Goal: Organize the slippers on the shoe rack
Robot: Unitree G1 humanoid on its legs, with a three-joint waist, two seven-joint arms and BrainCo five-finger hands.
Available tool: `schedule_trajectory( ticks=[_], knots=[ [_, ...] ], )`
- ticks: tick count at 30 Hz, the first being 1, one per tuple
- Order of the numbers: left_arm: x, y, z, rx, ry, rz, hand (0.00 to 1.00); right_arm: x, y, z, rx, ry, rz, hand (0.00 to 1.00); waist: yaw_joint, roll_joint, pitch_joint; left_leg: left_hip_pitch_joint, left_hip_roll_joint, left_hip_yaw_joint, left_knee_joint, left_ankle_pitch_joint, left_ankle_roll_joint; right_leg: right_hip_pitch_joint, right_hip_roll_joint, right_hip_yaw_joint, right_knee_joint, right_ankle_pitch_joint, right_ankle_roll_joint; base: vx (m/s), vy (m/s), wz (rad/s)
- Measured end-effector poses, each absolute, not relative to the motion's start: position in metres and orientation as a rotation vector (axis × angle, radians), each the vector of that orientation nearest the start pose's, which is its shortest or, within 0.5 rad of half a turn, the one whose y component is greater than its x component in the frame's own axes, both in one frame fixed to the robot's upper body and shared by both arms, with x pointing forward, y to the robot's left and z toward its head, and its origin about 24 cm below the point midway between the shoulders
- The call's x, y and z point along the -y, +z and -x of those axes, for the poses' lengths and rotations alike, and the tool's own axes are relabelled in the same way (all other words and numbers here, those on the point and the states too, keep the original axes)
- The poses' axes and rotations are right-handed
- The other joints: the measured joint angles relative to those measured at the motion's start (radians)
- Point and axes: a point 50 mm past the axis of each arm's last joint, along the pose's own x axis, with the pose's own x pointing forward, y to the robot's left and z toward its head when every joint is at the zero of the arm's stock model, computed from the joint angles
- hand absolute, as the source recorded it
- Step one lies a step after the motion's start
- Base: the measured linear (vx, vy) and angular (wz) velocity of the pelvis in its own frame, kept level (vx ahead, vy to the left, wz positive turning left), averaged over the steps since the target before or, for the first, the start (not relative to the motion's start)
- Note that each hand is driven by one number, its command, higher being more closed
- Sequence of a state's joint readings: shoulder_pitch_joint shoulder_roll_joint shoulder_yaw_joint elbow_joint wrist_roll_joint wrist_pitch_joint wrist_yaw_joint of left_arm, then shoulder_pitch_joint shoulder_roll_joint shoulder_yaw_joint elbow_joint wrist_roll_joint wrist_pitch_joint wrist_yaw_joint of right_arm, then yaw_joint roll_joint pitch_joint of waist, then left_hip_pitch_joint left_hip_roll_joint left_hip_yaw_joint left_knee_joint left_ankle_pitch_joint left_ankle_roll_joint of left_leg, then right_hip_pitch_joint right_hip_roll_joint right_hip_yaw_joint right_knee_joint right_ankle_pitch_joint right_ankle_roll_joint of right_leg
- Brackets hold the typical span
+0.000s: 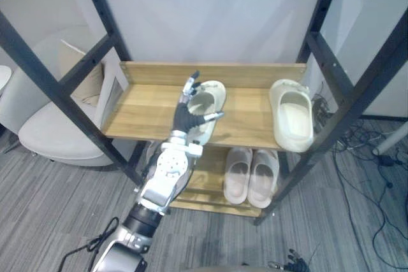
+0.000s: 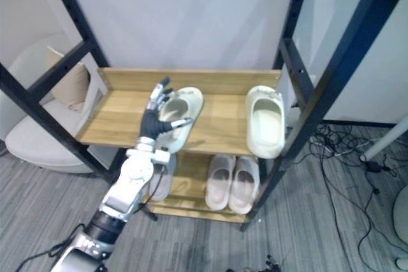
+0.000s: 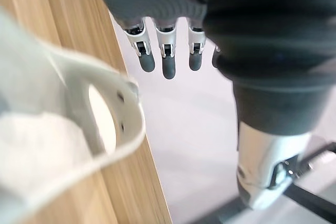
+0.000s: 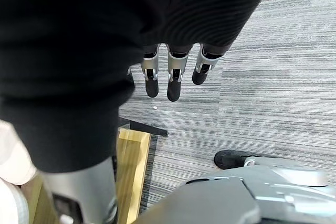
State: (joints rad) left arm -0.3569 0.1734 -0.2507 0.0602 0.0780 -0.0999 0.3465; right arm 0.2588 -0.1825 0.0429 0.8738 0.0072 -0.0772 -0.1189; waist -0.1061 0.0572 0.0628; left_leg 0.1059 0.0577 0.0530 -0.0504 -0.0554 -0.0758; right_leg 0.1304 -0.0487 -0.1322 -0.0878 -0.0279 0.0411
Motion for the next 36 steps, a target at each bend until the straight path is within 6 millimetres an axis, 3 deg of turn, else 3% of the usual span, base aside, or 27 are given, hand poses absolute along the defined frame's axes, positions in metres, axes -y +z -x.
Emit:
schedule_trajectory(
  ticks=[9,18,22,32,33,36],
  knots=[
    [-0.142,0.118,-0.325,0.325,0.152,-0.352,0.0,0.219,-0.15,-0.068,-1.036,-0.17,0.216,0.0,-0.003,-0.012,0.008,-0.001,0.0,0.017,-0.002,0.0,0.0,-0.009,-0.001,0.013,0.0,0.005,0.0,-0.02,-0.004,-0.05],
    [-0.163,0.131,-0.347,0.313,0.192,-0.491,0.0,0.219,-0.148,-0.072,-1.016,-0.165,0.206,0.0,-0.012,-0.005,0.017,-0.02,-0.002,0.026,-0.005,0.001,0.002,-0.033,-0.001,0.027,0.0,0.009,0.001,-0.01,-0.005,-0.03],
    [-0.17,0.142,-0.353,0.334,0.196,-0.541,0.0,0.22,-0.147,-0.073,-1.01,-0.17,0.196,0.0,-0.02,0.0,0.024,-0.029,-0.003,0.029,-0.004,0.001,0.002,-0.047,-0.001,0.03,0.0,0.01,0.001,-0.01,-0.002,-0.01],
    [-0.173,0.145,-0.366,0.303,0.164,-0.668,0.0,0.224,-0.146,-0.075,-0.998,-0.189,0.193,0.0,-0.027,0.022,0.037,-0.037,-0.004,0.043,0.0,0.001,0.002,-0.061,-0.002,0.045,0.0,0.017,0.0,-0.01,-0.003,-0.04],
    [-0.173,0.146,-0.367,0.303,0.161,-0.689,1.0,0.224,-0.146,-0.075,-0.997,-0.191,0.193,0.0,-0.029,0.024,0.039,-0.037,-0.004,0.044,0.0,0.001,0.002,-0.062,-0.002,0.046,0.0,0.017,-0.001,-0.04,-0.009,-0.02],
    [-0.173,0.151,-0.373,0.301,0.15,-0.762,1.0,0.226,-0.145,-0.076,-0.991,-0.195,0.196,0.0,-0.032,0.033,0.043,-0.038,-0.004,0.044,0.0,0.002,0.002,-0.063,-0.002,0.048,-0.001,0.018,0.0,-0.02,-0.006,-0.01]
  ],
)
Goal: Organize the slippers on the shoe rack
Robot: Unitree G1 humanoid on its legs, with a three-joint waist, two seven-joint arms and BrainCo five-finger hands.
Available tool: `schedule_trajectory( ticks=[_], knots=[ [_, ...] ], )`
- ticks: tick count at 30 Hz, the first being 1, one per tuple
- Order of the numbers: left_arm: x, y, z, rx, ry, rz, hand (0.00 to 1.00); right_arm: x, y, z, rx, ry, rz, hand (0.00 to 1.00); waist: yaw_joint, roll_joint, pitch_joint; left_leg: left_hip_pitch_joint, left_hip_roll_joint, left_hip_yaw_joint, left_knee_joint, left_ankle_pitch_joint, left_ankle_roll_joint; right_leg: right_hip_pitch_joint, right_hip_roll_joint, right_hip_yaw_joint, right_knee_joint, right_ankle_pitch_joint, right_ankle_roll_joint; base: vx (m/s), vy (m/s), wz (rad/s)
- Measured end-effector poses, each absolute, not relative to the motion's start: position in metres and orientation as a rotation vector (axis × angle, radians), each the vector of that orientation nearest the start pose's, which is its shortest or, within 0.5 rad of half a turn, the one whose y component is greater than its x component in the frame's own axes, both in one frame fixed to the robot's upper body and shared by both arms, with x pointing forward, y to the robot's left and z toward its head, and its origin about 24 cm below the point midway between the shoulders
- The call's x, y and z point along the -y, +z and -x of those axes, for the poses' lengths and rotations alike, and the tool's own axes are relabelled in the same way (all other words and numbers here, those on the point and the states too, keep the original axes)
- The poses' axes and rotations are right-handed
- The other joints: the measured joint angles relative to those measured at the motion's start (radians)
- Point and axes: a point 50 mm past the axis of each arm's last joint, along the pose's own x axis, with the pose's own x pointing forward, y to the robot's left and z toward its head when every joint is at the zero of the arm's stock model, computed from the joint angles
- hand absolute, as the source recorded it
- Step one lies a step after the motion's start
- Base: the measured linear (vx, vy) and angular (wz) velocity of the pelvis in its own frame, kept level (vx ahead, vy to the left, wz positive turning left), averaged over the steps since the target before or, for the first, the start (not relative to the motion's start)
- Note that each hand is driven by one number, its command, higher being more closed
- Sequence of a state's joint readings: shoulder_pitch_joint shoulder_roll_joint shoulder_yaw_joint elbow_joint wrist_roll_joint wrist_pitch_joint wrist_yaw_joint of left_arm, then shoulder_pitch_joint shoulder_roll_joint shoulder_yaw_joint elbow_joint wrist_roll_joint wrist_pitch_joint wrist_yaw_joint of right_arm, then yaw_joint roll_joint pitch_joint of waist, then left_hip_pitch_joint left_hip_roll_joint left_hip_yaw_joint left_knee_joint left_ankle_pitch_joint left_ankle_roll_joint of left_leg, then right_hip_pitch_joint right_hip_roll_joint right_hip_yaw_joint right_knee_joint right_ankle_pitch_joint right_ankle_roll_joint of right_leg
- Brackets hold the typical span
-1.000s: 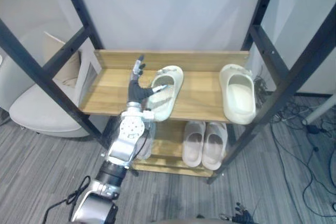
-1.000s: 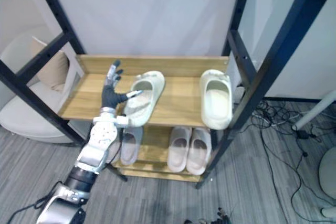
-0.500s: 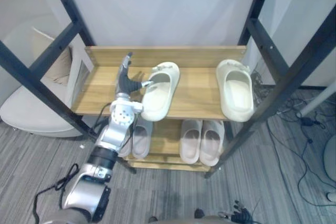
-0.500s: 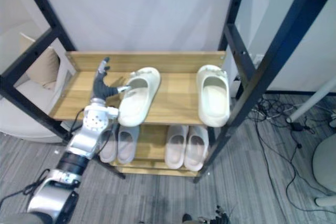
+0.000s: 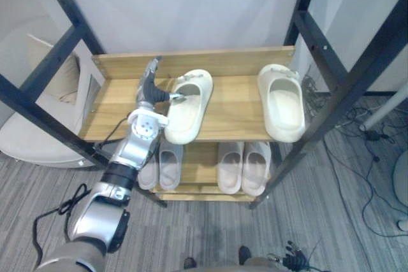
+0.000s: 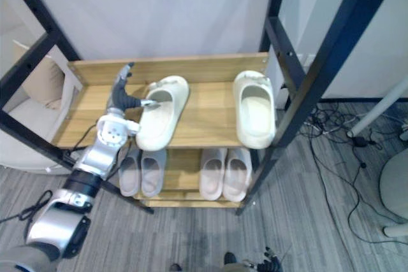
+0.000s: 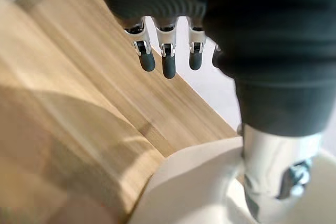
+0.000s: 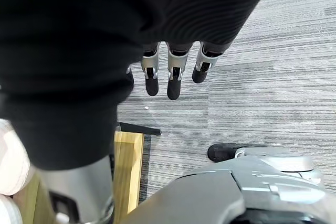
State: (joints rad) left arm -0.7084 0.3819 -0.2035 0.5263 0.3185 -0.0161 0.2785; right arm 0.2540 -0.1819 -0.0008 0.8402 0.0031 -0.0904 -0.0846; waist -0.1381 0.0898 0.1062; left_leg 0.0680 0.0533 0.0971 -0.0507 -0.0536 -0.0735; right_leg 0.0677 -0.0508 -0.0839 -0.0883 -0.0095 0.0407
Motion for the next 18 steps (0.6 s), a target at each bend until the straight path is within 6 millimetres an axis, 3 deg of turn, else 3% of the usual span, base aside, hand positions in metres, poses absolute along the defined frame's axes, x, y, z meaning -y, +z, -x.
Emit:
schedule_trajectory(
  ticks=[5,18],
  knots=[
    [-0.171,0.1573,-0.3768,0.32,0.113,-0.875,1.0,0.2298,-0.1441,-0.0765,-0.987,-0.205,0.194,0.0,-0.01,0.016,0.008,0.0,0.0,0.001,0.0,0.0,0.0,-0.001,0.0,0.002,0.0,0.0,0.0,0.0,0.0,0.0],
    [-0.1683,0.1566,-0.3778,0.323,0.094,-0.902,1.0,0.2326,-0.1434,-0.0769,-0.985,-0.218,0.192,0.0,-0.018,0.029,0.014,0.0,-0.004,0.006,0.0,0.003,0.004,-0.004,-0.004,0.011,0.0,0.008,0.005,-0.01,-0.001,0.0]
  ],
)
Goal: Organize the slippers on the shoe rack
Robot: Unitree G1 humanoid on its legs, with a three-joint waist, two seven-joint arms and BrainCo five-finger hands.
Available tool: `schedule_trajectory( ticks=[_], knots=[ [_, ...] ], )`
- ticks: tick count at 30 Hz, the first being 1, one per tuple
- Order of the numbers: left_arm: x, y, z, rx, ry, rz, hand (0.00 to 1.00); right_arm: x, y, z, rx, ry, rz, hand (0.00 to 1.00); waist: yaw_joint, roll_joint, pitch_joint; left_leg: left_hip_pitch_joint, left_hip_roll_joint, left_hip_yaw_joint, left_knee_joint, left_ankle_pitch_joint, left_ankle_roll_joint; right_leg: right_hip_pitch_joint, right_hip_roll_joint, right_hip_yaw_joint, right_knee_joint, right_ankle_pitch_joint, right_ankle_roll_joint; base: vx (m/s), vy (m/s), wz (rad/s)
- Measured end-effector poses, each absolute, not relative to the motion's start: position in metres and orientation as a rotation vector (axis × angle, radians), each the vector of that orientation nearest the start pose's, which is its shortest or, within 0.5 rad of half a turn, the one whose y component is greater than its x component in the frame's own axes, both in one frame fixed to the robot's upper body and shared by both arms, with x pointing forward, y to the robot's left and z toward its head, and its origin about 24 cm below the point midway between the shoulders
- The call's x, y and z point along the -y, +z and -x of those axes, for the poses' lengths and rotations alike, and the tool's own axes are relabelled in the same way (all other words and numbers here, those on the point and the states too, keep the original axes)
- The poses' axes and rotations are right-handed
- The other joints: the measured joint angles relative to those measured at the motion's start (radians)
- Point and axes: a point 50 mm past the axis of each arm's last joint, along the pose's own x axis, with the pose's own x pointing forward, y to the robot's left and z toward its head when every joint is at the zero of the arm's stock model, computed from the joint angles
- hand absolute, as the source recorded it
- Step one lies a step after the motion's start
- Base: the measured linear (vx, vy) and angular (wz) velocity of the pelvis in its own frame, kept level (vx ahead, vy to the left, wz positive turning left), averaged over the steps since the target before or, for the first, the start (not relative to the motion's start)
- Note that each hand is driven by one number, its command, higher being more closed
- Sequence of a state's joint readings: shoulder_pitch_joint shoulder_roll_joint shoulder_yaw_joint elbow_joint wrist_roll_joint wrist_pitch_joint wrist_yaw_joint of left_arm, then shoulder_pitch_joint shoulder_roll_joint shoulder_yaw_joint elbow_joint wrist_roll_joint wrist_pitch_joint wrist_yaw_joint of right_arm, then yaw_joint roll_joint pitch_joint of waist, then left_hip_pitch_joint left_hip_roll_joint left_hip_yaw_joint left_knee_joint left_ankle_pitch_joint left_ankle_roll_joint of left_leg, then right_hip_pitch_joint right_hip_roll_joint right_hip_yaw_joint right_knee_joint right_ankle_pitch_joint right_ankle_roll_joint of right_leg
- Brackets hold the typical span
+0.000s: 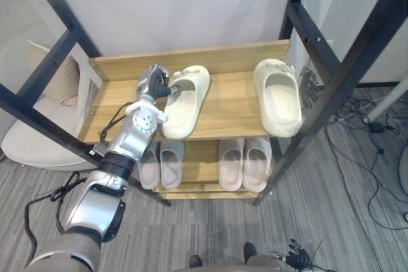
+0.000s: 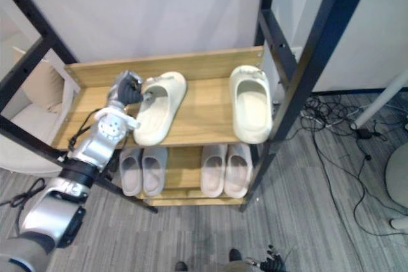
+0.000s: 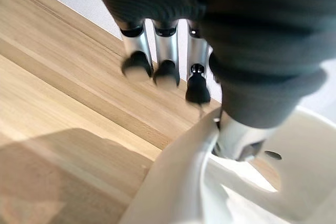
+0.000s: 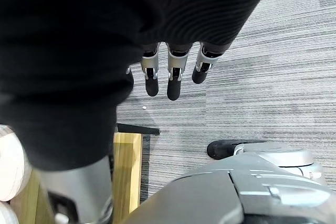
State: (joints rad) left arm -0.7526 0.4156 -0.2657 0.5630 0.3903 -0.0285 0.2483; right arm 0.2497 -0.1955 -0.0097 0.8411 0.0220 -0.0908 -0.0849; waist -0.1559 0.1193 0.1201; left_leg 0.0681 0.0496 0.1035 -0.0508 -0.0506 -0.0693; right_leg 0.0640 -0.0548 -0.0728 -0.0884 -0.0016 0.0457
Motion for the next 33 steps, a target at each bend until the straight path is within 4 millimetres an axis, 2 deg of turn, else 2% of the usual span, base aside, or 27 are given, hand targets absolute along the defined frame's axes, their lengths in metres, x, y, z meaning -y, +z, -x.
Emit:
schedule_trajectory(
  ticks=[6,16,25,33],
  knots=[
    [-0.158,0.156,-0.378,0.331,0.063,-0.886,1.0,0.235,-0.143,-0.079,-0.981,-0.231,0.188,0.0,-0.002,0.009,0.005,0.0,-0.006,-0.001,-0.001,0.003,0.005,0.0,-0.006,-0.001,0.0,0.004,0.004,0.0,0.0,0.0],
    [-0.137,0.156,-0.379,0.342,0.028,-0.801,1.0,0.235,-0.143,-0.08,-0.987,-0.234,0.186,0.0,-0.002,0.008,0.005,0.001,-0.015,-0.001,-0.006,0.009,0.013,0.0,-0.015,-0.002,0.0,0.008,0.01,0.0,0.0,0.0],
    [-0.09,0.162,-0.374,0.405,-0.082,-0.713,1.0,0.235,-0.143,-0.081,-0.991,-0.251,0.165,0.0,-0.01,0.006,0.007,0.003,-0.015,0.011,-0.017,0.012,0.015,-0.002,-0.014,0.004,0.0,0.011,0.008,0.0,0.0,-0.03],
    [-0.074,0.16,-0.371,0.406,-0.12,-0.668,1.0,0.235,-0.143,-0.081,-0.991,-0.255,0.162,0.0,-0.01,0.004,0.007,0.006,-0.015,0.012,-0.016,0.013,0.016,0.001,-0.015,0.003,0.0,0.014,0.007,0.0,0.0,0.0]
  ],
)
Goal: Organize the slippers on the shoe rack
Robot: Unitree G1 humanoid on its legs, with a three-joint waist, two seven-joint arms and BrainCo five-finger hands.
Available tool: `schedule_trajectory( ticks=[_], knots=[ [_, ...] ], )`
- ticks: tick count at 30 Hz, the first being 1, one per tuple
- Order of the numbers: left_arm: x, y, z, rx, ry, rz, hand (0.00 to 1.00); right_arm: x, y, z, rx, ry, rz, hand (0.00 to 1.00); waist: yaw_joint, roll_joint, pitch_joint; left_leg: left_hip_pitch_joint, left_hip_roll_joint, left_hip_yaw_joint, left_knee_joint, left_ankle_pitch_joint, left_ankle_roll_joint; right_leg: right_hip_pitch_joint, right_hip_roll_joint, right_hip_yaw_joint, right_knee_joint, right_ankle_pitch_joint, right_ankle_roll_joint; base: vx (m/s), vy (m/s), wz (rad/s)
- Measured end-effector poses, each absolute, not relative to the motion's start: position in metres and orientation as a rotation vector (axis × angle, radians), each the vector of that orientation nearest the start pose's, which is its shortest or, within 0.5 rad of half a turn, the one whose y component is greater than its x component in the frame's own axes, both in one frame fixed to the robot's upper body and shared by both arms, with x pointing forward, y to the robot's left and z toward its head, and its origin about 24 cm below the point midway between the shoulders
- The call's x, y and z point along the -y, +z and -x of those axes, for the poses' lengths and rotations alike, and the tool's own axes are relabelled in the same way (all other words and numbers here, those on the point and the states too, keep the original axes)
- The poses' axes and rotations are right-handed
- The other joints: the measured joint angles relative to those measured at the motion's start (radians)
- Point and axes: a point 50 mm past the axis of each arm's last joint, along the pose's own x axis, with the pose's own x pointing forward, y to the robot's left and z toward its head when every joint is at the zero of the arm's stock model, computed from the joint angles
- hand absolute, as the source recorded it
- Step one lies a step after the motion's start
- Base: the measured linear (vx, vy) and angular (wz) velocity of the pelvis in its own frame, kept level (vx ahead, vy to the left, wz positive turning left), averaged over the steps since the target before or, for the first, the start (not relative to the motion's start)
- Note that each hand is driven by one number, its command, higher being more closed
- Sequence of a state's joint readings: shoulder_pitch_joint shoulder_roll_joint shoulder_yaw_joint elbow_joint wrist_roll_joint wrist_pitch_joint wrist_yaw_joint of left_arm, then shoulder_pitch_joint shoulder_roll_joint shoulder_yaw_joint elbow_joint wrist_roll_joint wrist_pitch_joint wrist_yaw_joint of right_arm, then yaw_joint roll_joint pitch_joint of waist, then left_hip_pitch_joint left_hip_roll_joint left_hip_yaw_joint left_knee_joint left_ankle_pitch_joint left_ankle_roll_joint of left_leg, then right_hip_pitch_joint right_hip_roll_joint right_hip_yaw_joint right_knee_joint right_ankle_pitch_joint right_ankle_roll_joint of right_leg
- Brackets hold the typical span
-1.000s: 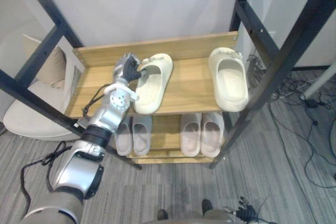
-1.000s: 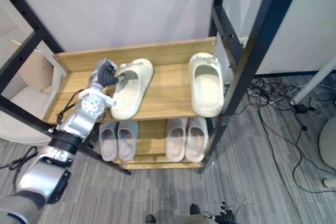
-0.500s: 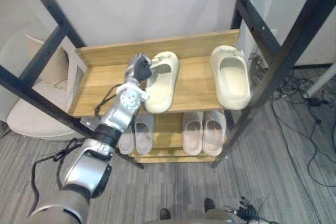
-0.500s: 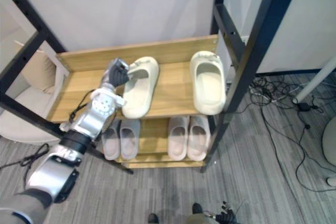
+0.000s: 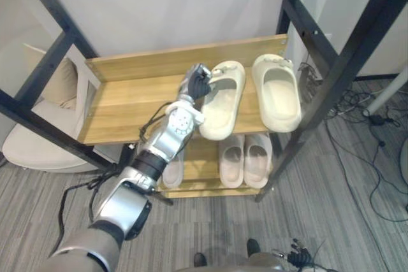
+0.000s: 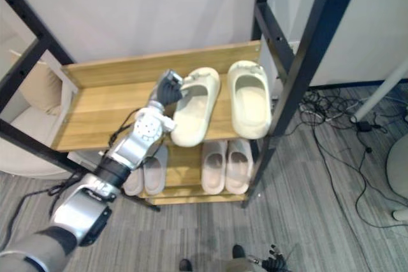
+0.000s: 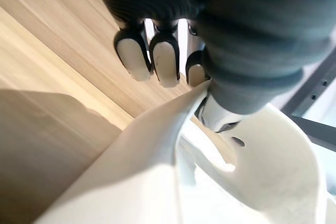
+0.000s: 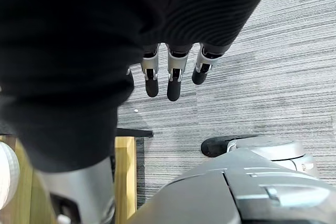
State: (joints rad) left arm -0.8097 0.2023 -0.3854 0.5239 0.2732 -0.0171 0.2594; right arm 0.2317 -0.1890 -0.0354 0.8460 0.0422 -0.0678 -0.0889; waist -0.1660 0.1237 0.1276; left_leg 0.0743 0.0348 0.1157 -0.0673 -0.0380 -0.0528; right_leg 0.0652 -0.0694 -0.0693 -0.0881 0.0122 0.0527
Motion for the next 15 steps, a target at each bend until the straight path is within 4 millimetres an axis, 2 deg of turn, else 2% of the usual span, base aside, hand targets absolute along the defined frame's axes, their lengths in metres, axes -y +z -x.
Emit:
schedule_trajectory(
  ticks=[9,15],
  knots=[
    [-0.068,0.155,-0.372,0.383,-0.12,-0.633,1.0,0.234,-0.144,-0.081,-0.992,-0.26,0.158,0.0,0.0,-0.003,0.002,0.005,0.002,0.0,-0.003,0.001,0.0,0.003,0.002,-0.001,0.0,0.0,0.0,0.0,0.0,0.0],
    [-0.062,0.162,-0.38,0.366,-0.113,-0.623,1.0,0.231,-0.144,-0.08,-0.989,-0.291,0.122,0.0,-0.001,-0.023,0.014,0.016,0.004,0.005,-0.024,0.014,-0.002,0.003,0.003,-0.001,0.0,0.002,0.001,-0.01,-0.005,-0.02]
  ],
)
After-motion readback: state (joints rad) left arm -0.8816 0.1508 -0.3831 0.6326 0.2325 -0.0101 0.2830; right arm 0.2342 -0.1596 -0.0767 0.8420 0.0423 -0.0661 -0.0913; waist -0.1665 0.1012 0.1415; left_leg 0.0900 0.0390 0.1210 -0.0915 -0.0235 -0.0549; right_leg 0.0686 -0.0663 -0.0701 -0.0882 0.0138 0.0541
